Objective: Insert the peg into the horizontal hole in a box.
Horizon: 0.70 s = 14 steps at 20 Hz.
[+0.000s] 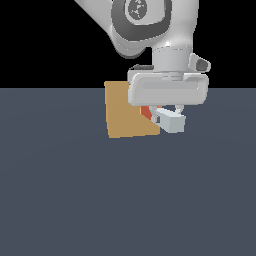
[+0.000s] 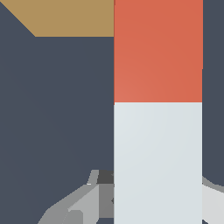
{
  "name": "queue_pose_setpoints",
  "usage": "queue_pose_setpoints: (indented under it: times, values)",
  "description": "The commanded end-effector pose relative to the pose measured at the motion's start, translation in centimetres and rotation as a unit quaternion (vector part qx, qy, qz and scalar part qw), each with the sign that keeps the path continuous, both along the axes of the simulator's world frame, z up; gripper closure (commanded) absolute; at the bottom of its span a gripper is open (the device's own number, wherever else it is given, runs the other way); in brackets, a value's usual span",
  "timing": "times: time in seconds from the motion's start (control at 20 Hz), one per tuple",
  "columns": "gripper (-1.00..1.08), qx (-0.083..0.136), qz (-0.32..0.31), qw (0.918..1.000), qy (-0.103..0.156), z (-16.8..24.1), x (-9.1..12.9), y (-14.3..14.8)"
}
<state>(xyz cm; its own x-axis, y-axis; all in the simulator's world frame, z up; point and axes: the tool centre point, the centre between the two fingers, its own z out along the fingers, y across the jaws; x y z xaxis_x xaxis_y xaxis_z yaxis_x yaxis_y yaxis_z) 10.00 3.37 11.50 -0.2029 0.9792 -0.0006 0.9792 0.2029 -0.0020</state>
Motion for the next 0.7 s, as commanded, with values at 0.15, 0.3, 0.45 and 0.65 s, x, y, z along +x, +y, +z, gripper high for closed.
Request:
queue_pose_setpoints:
  times: [0.15, 0.3, 0.45, 0.65]
  values:
    - [1.08, 0.0, 0.0, 1.0, 0.0, 0.0, 0.0, 0.2]
    - [1.08, 0.0, 0.0, 1.0, 0.0, 0.0, -0.3, 1.1]
    - [1.08, 0.0, 0.0, 1.0, -0.001, 0.1, -0.7, 2.8]
    - [1.08, 0.0, 0.0, 1.0, -0.001, 0.2, -1.4, 6.3]
